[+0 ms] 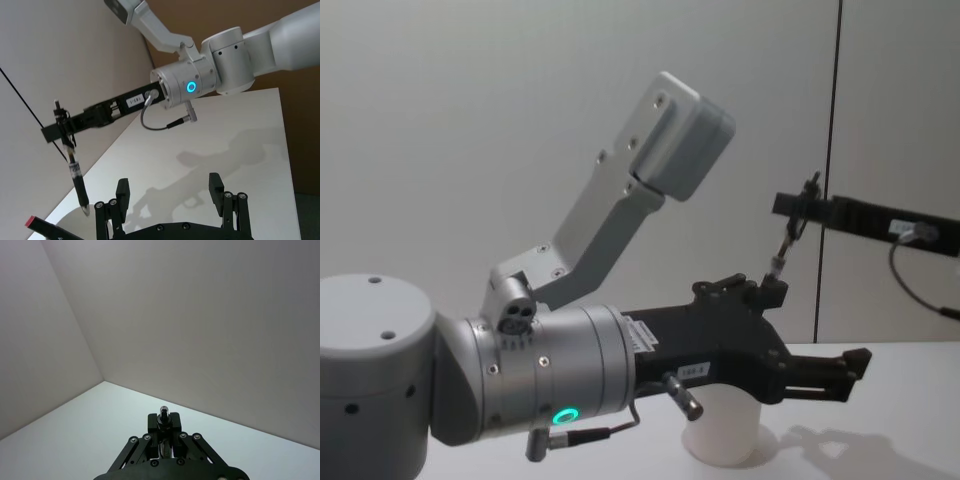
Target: Place the pen into the pen holder.
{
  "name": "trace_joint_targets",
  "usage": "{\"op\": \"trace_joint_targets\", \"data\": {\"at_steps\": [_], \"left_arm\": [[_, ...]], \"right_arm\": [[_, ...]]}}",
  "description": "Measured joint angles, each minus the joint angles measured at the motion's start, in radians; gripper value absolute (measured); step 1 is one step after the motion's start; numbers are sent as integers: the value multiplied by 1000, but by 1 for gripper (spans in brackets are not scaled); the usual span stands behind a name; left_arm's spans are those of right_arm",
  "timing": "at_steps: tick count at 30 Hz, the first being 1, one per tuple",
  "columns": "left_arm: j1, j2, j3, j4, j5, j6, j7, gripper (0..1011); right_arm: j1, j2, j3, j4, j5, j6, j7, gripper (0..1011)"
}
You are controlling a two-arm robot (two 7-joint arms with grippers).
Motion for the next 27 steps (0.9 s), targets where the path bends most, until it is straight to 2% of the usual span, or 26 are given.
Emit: {"op": "trace_joint_targets", "data": {"at_steps": [11,15,16,18,19,21,27], "left_arm": [[0,0,0,0,0,0,0,1004],[0,0,0,0,0,0,0,1004],[0,0,0,0,0,0,0,1004],[0,0,0,0,0,0,0,1004],[0,0,0,0,0,0,0,1004],[0,0,0,0,0,0,0,1004],[0,0,0,0,0,0,0,1004]], "right_arm": [[42,-30,-42,96,-19,-47,-3,131],[55,-40,-56,127,-28,-64,-7,170],[57,-42,-58,131,-30,-67,-8,230],[60,-44,-62,140,-33,-71,-10,269],[64,-47,-66,148,-35,-76,-12,327],[66,-49,-69,154,-35,-79,-13,357],[72,-55,-78,168,-34,-91,-19,568]]}}
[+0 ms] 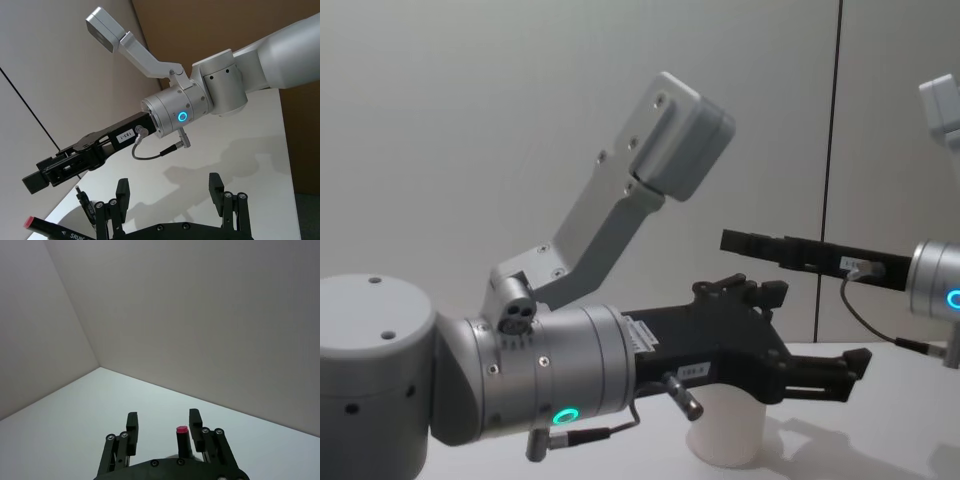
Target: Place the pen into the pen holder.
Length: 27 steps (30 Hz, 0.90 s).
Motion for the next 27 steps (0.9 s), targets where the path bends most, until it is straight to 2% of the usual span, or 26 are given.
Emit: {"op": "trace_joint_targets", "data": {"at_steps": [6,7,8,15,27], "left_arm": [[0,0,0,0,0,0,0,1004],[0,0,0,0,0,0,0,1004],[0,0,0,0,0,0,0,1004],[0,0,0,0,0,0,0,1004],[1,1,0,-1,0,1,2,1004]], "right_arm": [[0,-2,-4,0,6,-5,-5,782],[-1,-2,-5,0,7,-6,-7,782],[-1,-3,-5,0,8,-6,-7,835],[-1,-4,-7,0,12,-9,-10,999],[-5,-4,-9,-3,13,-11,-14,1001]]}}
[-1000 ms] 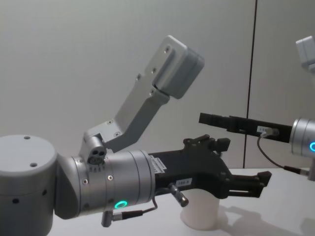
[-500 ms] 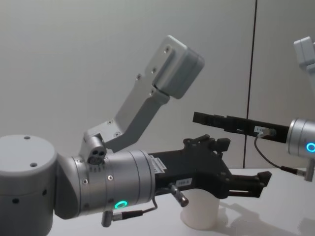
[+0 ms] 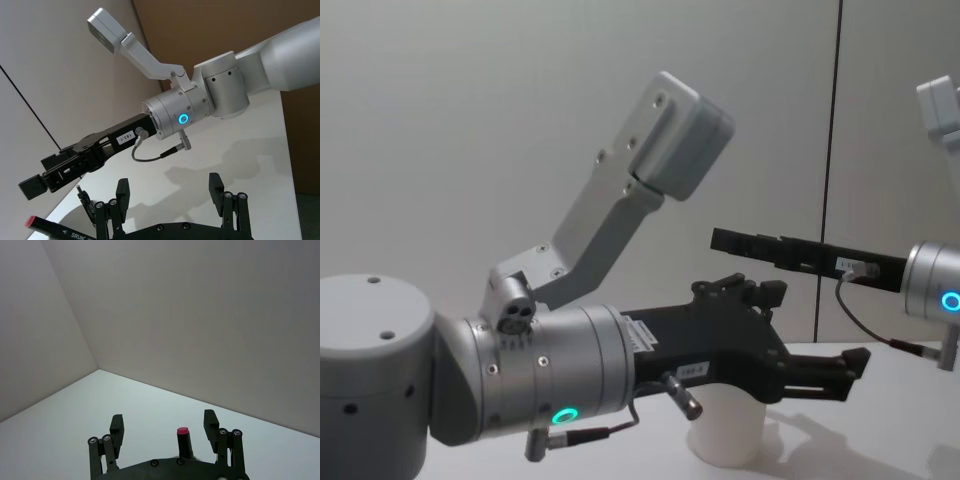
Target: Place the pen into the pen holder.
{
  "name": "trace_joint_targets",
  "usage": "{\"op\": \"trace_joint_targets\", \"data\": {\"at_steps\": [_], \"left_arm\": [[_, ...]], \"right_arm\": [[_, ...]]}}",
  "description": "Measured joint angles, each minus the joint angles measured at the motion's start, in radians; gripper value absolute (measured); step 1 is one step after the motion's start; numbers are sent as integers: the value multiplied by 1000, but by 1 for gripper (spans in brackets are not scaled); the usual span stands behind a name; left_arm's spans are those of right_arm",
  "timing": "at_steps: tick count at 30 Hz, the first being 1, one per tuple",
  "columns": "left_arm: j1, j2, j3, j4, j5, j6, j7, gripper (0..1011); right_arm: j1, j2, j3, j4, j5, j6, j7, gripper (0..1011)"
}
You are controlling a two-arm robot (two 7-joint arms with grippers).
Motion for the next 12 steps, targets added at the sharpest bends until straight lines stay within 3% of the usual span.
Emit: {"op": "trace_joint_targets", "data": {"at_steps": [10,12], "left_arm": [[19,20,-3,-35,-18,16,79,1004],[29,30,-5,-52,-28,25,118,1004]], "right_arm": [[-55,14,6,-80,-16,7,-55,1001],[-75,19,8,-108,-22,10,-76,1001]]}}
